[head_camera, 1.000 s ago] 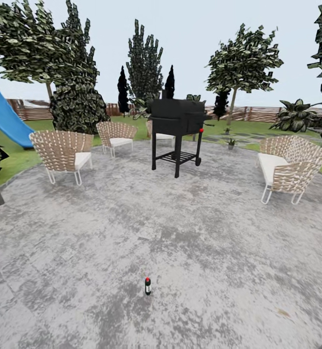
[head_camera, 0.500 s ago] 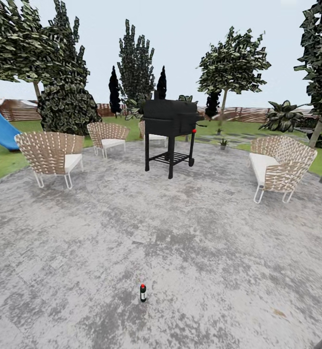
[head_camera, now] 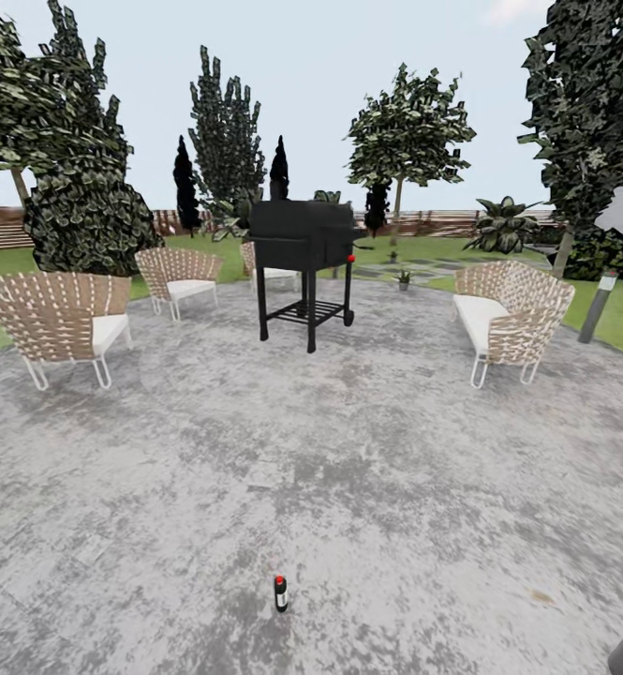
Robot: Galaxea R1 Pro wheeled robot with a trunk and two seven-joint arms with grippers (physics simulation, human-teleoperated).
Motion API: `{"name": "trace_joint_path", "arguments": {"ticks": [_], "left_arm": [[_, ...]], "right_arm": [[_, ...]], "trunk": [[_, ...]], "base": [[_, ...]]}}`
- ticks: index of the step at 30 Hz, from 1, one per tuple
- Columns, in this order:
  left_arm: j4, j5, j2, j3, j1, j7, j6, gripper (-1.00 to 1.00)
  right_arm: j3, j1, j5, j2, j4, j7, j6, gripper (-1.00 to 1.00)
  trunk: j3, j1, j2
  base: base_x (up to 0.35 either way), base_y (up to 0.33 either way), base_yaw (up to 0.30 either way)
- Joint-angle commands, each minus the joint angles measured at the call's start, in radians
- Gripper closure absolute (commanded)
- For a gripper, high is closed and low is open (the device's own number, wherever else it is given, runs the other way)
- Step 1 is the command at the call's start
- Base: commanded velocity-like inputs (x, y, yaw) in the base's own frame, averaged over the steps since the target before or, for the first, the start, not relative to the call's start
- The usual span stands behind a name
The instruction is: Pick up the pesticide atomizer in the garden and spray insectifuge to fully cover both potted plants in the garden.
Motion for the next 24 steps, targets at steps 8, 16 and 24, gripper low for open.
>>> {"name": "trace_joint_path", "arguments": {"ticks": [8,16,24], "left_arm": [[-0.004,0.001,0.0,0.003,-0.001,-0.011,0.001,-1.0],[-0.034,-0.043,0.012,-0.005,-0.11,-0.01,0.103,-1.0],[-0.035,-0.231,-0.006,-0.008,-0.273,-0.017,0.298,-1.0]], "right_arm": [[0.002,-0.002,0.0,0.003,-0.012,-0.001,-0.003,-1.0],[0.003,-0.114,0.0,0.003,-0.236,-0.002,0.02,-1.0],[0.002,-0.336,0.0,0.001,-0.267,-0.002,0.178,-1.0]], "trunk": [[-0.001,0.0,0.0],[-0.001,0.0,0.0],[-0.001,0.0,0.0]], "base": [[0.089,0.169,-0.006],[0.003,0.006,0.0],[0.0,0.0,0.0]]}}
